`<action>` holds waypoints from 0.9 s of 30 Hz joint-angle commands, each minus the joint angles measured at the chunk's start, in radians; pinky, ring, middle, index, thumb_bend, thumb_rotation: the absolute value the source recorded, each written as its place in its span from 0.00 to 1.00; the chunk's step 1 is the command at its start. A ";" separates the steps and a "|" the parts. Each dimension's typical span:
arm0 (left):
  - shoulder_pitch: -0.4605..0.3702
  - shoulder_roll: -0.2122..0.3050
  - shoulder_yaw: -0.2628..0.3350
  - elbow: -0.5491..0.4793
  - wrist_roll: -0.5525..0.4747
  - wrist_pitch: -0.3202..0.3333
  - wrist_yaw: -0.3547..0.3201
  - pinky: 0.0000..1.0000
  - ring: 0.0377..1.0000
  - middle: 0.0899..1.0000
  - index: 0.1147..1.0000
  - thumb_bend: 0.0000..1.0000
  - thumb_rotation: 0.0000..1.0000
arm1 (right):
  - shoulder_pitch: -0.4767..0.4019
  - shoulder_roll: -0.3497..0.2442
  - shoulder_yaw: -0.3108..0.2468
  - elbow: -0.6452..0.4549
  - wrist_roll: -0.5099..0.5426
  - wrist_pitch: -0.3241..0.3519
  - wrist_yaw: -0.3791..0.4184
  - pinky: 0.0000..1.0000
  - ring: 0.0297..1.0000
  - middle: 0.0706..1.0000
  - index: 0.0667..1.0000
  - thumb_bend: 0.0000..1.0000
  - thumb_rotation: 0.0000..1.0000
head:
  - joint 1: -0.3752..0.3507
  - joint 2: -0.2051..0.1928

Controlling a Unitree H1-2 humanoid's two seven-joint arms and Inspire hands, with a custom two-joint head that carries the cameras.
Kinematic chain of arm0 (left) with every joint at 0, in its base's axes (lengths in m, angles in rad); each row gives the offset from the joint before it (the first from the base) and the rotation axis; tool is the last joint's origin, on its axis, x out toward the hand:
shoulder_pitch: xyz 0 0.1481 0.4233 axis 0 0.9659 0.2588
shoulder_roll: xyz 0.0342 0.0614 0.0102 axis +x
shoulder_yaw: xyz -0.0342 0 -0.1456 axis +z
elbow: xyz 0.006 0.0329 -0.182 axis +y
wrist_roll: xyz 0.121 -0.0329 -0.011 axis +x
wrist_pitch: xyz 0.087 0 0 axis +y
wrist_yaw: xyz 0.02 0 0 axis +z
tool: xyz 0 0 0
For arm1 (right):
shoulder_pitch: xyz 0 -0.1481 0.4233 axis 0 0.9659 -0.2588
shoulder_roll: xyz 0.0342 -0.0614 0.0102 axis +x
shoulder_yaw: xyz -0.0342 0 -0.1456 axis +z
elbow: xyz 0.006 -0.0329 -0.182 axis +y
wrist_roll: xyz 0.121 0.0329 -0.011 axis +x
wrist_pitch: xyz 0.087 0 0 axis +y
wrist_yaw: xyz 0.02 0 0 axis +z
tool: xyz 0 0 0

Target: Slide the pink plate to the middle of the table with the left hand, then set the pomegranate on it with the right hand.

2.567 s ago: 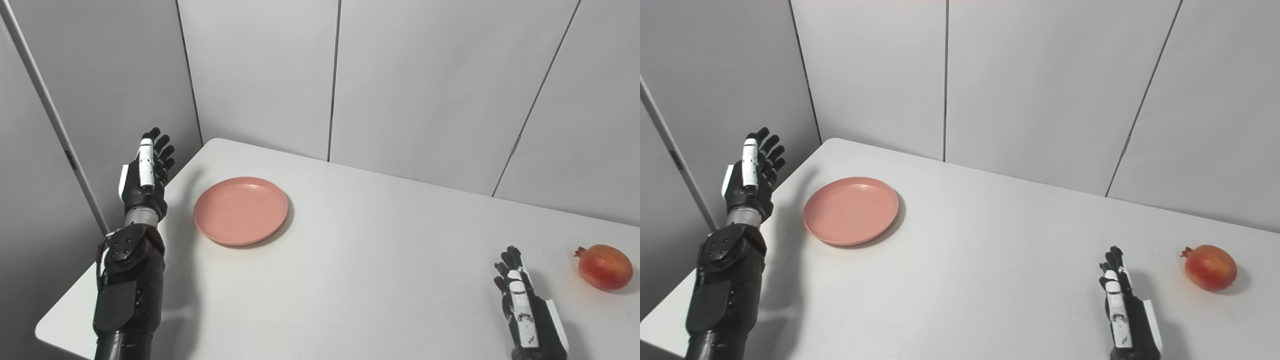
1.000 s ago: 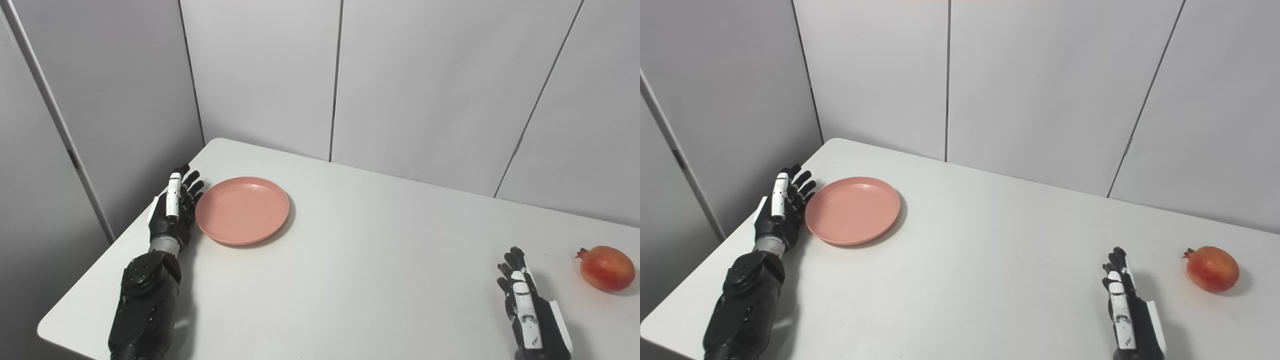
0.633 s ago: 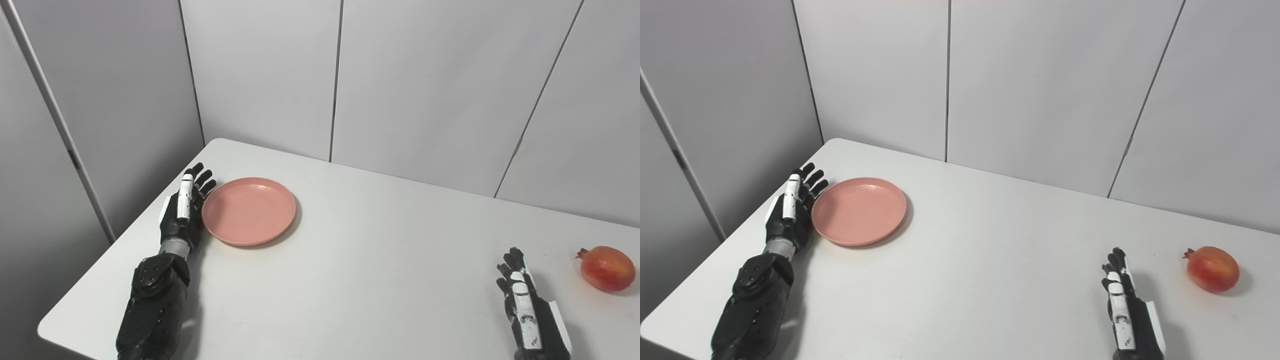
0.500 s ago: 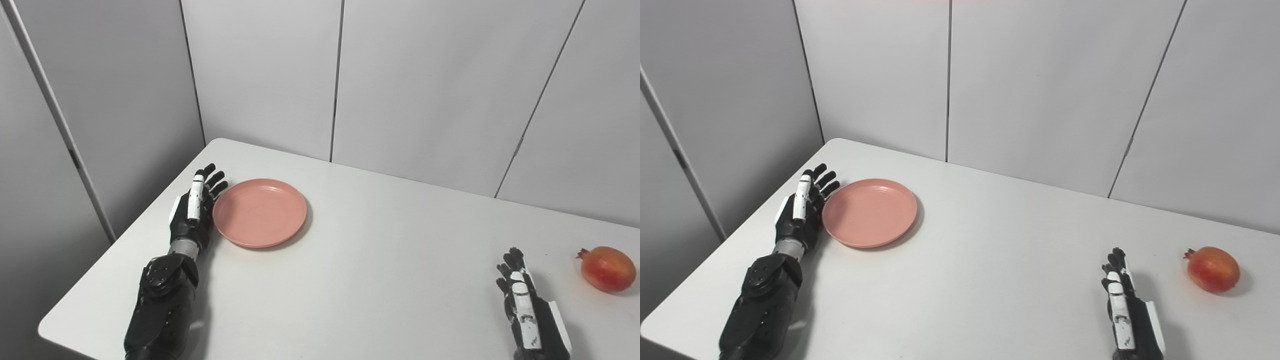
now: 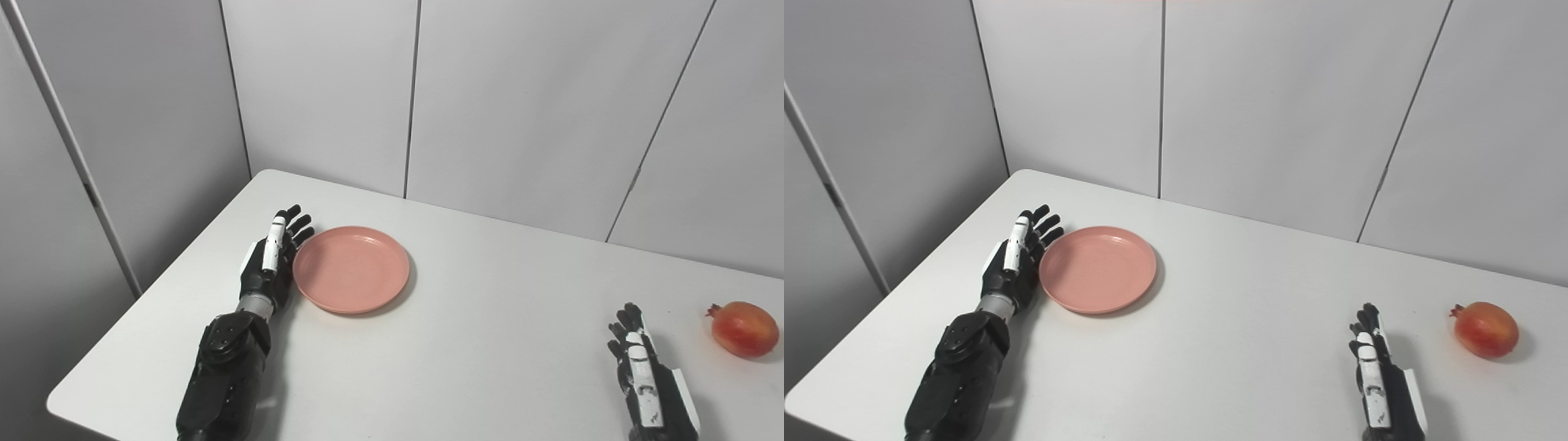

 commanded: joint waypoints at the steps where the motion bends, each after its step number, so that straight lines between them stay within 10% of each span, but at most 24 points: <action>1: -0.025 -0.003 -0.012 -0.023 0.003 0.014 -0.005 0.92 0.91 0.91 0.89 0.35 1.00 | -0.033 0.006 0.000 -0.033 -0.001 -0.011 -0.004 1.00 1.00 1.00 1.00 0.09 1.00 | -0.002 0.002; 27: -0.037 -0.087 -0.111 -0.032 0.033 0.043 -0.016 0.91 0.90 0.90 0.88 0.35 1.00 | -0.034 0.031 -0.002 -0.030 -0.020 -0.016 -0.026 1.00 0.99 0.99 0.99 0.15 1.00 | -0.086 0.041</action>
